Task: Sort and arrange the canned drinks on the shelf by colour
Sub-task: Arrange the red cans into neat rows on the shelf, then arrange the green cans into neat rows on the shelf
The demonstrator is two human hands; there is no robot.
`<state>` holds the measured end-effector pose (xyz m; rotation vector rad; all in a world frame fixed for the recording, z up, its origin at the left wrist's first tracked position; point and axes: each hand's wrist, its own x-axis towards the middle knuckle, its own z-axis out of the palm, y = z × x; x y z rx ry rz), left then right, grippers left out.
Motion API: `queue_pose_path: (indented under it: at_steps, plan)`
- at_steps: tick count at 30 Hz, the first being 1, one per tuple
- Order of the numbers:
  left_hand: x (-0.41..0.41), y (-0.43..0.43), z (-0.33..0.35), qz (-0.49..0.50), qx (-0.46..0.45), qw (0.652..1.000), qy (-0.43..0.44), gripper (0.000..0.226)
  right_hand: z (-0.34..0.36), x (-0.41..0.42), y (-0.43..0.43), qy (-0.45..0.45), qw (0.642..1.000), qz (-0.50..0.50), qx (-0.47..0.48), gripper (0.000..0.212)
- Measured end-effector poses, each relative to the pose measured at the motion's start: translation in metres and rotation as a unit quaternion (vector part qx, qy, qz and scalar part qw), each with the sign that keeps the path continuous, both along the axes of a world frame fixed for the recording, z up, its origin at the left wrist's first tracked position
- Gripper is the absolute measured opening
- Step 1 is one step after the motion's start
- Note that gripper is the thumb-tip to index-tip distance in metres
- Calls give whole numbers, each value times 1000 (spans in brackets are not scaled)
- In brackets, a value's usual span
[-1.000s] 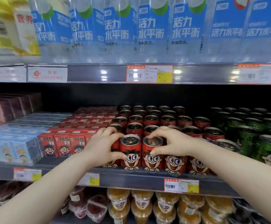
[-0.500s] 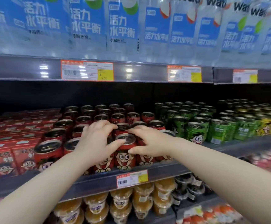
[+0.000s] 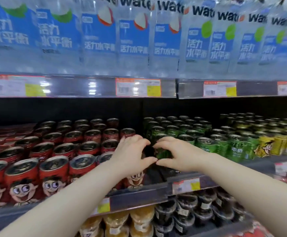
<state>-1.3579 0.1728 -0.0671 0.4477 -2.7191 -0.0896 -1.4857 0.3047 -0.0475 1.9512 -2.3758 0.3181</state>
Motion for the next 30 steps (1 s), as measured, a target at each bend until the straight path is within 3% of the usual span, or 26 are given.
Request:
queue_pose_path:
  at_steps: [4, 10, 19, 24, 30]
  plan:
    - [-42, 26, 5, 22, 0, 1000, -21, 67, 13, -58, 28, 7, 999, -50, -14, 49]
    - [-100, 53, 2, 100, 12, 991, -87, 88, 12, -126, 42, 22, 995, -76, 53, 67]
    - [-100, 66, -14, 161, -69, 980, -96, 72, -11, -139, 4, 70, 995, -16, 74, 68]
    - [-95, 64, -11, 149, -19, 982, -112, 73, -1, -141, 3, 69, 994, 10, 88, 70]
    - [-88, 53, -15, 111, 54, 988, -93, 74, 15, -136, 14, -9, 986, 79, 146, 82]
